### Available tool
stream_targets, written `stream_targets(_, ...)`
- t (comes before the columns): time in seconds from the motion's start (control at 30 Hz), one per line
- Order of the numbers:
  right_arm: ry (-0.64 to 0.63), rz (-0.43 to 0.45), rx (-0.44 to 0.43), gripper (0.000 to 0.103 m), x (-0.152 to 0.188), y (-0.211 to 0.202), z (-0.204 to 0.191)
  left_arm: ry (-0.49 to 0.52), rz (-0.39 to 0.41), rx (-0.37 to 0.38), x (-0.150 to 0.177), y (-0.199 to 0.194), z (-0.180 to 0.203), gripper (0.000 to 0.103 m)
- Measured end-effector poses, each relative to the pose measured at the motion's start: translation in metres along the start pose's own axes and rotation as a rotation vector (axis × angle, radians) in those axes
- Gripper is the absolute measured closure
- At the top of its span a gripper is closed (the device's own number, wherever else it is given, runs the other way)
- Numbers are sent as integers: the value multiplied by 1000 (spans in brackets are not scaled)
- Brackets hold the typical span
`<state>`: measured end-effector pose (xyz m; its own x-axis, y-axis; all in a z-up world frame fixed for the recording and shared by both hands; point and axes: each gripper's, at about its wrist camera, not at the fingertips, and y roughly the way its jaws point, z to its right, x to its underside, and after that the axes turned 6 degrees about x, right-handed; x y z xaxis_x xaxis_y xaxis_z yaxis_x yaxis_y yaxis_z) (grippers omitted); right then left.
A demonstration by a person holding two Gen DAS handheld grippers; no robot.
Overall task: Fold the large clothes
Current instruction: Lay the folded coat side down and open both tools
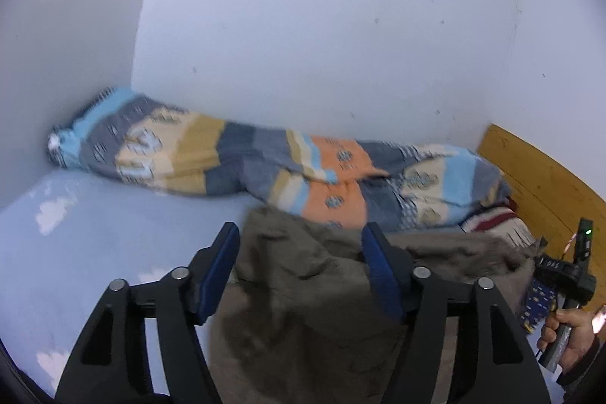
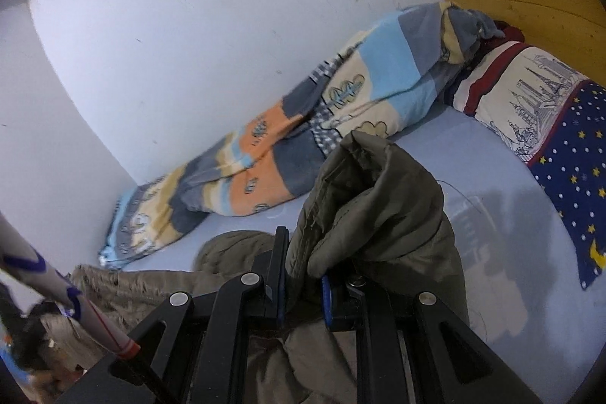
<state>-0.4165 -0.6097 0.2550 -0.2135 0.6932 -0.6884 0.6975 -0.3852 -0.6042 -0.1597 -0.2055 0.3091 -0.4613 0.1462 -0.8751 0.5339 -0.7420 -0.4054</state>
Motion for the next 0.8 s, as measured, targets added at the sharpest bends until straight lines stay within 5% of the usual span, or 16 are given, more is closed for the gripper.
stream_targets(0.17,3,-37,72,88,-11,58,1,52,-25,35,4,10,-2,34)
stream_targets(0.43,32,-109,183,86,-15,130,6,183,-266,136,86,104,44,34)
stream_targets(0.53,92,-123,130,70,-19,135,16,201,-346,123,106,144,54,34)
stream_targets(0.63,90,-70,68,42,-24,112,19,180,-381,87,114,174,49,34)
stream_targets(0.8,-95,-70,15,38,-9,77,-5,150,-410,31,116,200,44,34)
